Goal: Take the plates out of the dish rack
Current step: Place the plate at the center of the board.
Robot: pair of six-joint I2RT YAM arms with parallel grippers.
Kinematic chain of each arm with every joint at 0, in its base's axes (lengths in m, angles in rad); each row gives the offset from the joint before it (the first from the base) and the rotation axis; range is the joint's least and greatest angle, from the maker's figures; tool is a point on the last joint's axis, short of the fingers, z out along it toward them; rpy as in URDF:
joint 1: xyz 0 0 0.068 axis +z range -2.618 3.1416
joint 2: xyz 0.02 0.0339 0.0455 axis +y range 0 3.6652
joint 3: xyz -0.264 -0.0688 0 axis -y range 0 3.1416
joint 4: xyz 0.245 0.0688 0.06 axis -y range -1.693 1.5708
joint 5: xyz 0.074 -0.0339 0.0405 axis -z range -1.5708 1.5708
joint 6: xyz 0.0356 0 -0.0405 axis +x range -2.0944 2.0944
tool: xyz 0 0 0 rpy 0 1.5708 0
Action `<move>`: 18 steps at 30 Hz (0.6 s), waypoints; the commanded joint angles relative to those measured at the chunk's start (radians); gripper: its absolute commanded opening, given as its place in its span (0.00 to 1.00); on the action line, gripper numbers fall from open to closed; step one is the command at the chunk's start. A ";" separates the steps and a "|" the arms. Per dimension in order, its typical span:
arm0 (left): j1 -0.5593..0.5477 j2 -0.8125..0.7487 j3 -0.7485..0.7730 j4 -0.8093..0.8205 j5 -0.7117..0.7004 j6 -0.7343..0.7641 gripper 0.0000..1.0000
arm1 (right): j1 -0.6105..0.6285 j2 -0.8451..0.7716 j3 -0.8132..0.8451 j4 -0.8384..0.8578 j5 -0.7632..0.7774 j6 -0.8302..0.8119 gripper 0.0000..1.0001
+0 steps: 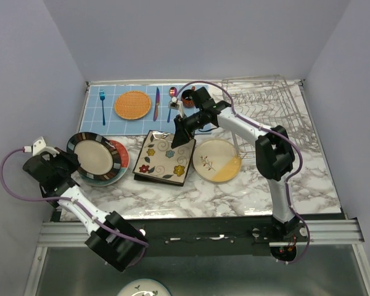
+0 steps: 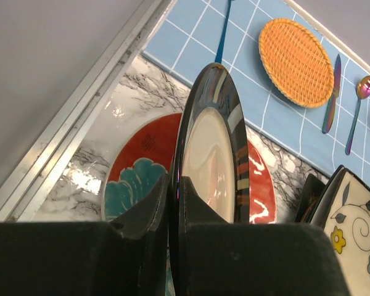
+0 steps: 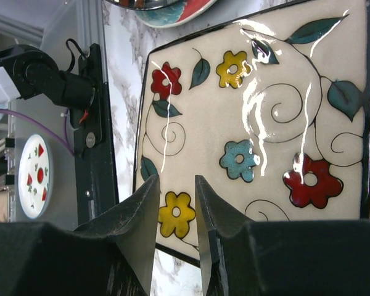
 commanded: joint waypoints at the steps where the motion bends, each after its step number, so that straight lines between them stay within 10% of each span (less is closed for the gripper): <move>1: 0.013 0.008 0.010 0.108 0.110 -0.058 0.00 | 0.002 -0.033 0.008 0.022 0.019 0.015 0.37; 18: 0.070 0.043 -0.028 0.146 0.167 -0.072 0.00 | 0.002 -0.012 0.006 0.028 -0.004 0.012 0.37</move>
